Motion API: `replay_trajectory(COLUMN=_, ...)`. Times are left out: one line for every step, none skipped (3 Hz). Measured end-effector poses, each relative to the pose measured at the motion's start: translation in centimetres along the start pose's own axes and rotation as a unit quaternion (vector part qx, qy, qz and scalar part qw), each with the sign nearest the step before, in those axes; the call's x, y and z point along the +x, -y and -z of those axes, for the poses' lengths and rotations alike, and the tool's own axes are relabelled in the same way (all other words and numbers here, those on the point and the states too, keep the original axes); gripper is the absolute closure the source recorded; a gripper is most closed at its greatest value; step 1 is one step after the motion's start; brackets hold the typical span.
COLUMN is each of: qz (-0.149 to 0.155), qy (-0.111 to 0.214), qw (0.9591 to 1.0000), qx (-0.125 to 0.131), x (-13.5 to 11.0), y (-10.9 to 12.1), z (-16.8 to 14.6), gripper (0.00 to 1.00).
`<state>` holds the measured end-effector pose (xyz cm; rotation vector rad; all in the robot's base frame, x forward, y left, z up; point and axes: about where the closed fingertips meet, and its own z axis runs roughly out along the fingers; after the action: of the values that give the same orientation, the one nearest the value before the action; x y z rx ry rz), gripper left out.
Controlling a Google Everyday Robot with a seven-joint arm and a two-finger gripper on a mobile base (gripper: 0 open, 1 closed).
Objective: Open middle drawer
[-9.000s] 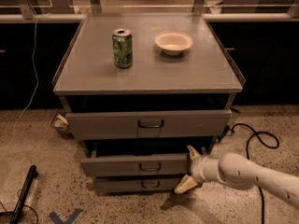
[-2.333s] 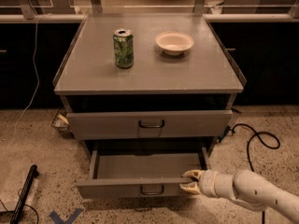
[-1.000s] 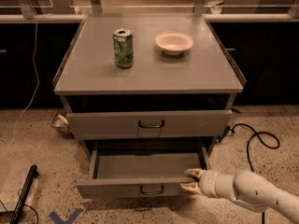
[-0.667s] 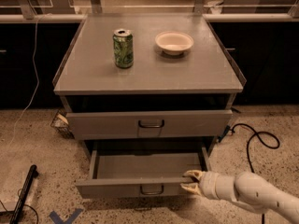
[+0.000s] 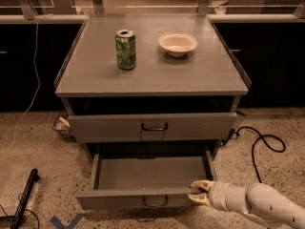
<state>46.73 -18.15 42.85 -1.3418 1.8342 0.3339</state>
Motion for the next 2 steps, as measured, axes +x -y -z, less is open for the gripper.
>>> replay_trajectory(qz=0.0, qy=0.0, qw=1.0, qx=0.0, x=0.0, y=0.0, z=0.0, gripper=0.83)
replay_trajectory(qz=0.0, qy=0.0, qw=1.0, qx=0.0, x=0.0, y=0.0, z=-0.01, gripper=0.51)
